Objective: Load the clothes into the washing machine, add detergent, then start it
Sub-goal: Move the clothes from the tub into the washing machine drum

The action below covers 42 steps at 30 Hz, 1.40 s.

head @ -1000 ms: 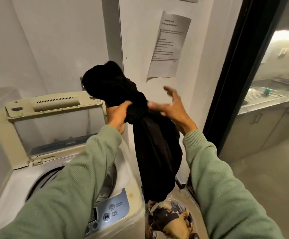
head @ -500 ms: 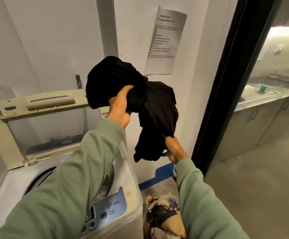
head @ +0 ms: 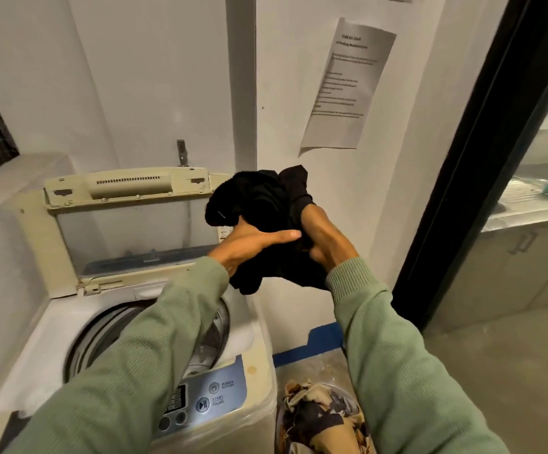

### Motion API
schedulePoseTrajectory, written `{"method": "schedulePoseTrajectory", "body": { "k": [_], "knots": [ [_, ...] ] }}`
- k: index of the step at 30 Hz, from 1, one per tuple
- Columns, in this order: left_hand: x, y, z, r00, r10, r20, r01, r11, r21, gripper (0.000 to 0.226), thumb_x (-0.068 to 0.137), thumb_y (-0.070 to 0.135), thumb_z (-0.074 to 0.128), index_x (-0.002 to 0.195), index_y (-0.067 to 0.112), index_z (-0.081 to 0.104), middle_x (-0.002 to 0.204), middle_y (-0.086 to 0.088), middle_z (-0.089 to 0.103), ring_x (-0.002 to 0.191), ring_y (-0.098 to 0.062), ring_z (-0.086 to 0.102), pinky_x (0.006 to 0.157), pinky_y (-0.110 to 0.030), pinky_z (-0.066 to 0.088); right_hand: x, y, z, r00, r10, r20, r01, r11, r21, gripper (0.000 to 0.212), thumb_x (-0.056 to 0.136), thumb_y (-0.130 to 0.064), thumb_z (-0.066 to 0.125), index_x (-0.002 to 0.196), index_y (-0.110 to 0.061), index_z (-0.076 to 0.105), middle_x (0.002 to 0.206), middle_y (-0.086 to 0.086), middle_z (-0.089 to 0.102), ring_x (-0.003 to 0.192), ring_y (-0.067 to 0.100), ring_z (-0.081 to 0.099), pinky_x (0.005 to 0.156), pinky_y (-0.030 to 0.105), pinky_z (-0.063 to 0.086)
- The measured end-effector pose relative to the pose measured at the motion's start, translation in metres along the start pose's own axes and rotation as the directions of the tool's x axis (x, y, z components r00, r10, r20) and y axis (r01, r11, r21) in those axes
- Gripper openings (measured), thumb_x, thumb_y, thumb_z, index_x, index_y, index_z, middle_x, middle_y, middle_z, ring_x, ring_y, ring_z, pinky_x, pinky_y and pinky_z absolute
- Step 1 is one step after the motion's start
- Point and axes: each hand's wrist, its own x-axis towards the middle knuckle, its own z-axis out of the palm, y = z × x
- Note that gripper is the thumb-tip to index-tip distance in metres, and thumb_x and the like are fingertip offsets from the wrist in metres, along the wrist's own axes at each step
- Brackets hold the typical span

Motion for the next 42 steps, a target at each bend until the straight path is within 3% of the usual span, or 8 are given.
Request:
{"method": "schedulePoseTrajectory", "body": {
  "k": [6,10,14,17,24,30,36,42],
  "knots": [
    [-0.005,-0.018,-0.037,0.915,0.031,-0.402,-0.144,0.957,-0.252,0.048,0.073,0.017,0.078,0.118,0.014,0.061,0.105,0.001,0.07,0.097,-0.014,0.068,0.082,-0.027,0.057,0.0,0.002,0.011,0.961,-0.185,0.205,0.241,0.925,-0.292,0.029,0.092,-0.003,0.054,0.119,-0.009,0.06,0.1,0.01,0.067,0.08,0.017,0.068,0.058,0.03,0.058],
    [-0.021,-0.028,-0.068,0.796,-0.085,-0.599,-0.201,0.897,-0.393,0.022,0.084,0.011,0.069,0.105,0.009,0.066,0.091,0.0,0.07,0.083,-0.015,0.068,0.059,-0.02,0.055,0.012,0.023,0.009,0.968,-0.212,0.131,0.241,0.932,-0.27,0.046,0.083,-0.014,0.072,0.126,-0.019,0.057,0.122,0.004,0.062,0.103,0.018,0.063,0.059,0.022,0.051],
    [-0.034,-0.049,-0.098,0.835,-0.213,-0.507,-0.115,0.834,-0.54,0.03,0.076,0.027,0.073,0.098,0.007,0.073,0.1,-0.011,0.073,0.095,-0.028,0.069,0.079,-0.036,0.057,0.021,0.055,0.025,0.98,0.11,0.164,-0.021,0.883,-0.468,0.069,0.086,-0.054,0.061,0.143,-0.027,0.034,0.131,0.001,0.05,0.088,0.009,0.057,0.061,0.025,0.047],
    [-0.039,-0.065,-0.12,0.891,-0.268,-0.368,-0.001,0.807,-0.59,0.03,0.074,0.034,0.072,0.092,0.011,0.076,0.101,-0.014,0.073,0.096,-0.03,0.069,0.085,-0.039,0.054,0.04,0.089,0.055,0.916,0.325,0.233,-0.214,0.89,-0.403,0.073,0.082,-0.074,0.045,0.142,-0.033,0.038,0.135,0.001,0.051,0.117,0.033,0.053,0.084,0.058,0.051],
    [-0.037,-0.106,-0.203,0.916,-0.393,-0.076,0.315,0.824,-0.472,0.025,0.088,0.037,0.063,0.098,0.017,0.075,0.1,-0.005,0.075,0.09,-0.019,0.071,0.078,-0.031,0.052,0.08,0.14,0.134,0.92,0.241,0.309,-0.252,0.968,-0.004,0.046,0.09,-0.046,0.056,0.118,-0.011,0.067,0.114,0.011,0.07,0.109,0.026,0.066,0.1,0.039,0.049],
    [-0.019,-0.167,-0.255,0.842,-0.524,-0.125,0.489,0.841,-0.23,0.062,0.078,0.064,0.065,0.123,0.022,0.064,0.119,0.002,0.066,0.104,-0.016,0.062,0.093,-0.034,0.048,0.115,0.186,0.185,0.979,0.192,0.069,-0.182,0.974,-0.137,0.026,0.085,-0.022,0.066,0.107,-0.01,0.068,0.098,0.011,0.073,0.087,0.024,0.071,0.064,0.026,0.057],
    [-0.007,-0.222,-0.268,0.755,-0.633,-0.17,0.562,0.759,-0.33,0.118,0.081,0.048,0.072,0.153,0.015,-0.017,0.158,-0.015,0.024,0.139,-0.038,0.034,0.114,-0.051,0.031,0.134,0.226,0.185,0.988,0.15,-0.032,-0.15,0.904,-0.399,0.034,0.078,-0.009,0.07,0.112,-0.01,0.067,0.103,0.012,0.072,0.093,0.03,0.069,0.084,0.042,0.058],
    [-0.016,-0.259,-0.272,0.745,-0.652,-0.143,0.595,0.746,-0.3,0.12,0.081,0.044,0.074,0.152,0.018,-0.02,0.156,-0.012,0.028,0.138,-0.036,0.037,0.114,-0.05,0.032,0.15,0.249,0.186,0.983,0.18,-0.043,-0.164,0.742,-0.649,0.044,0.073,-0.015,0.076,0.115,-0.01,0.063,0.107,0.011,0.07,0.096,0.029,0.067,0.09,0.044,0.055]
  ]
}}
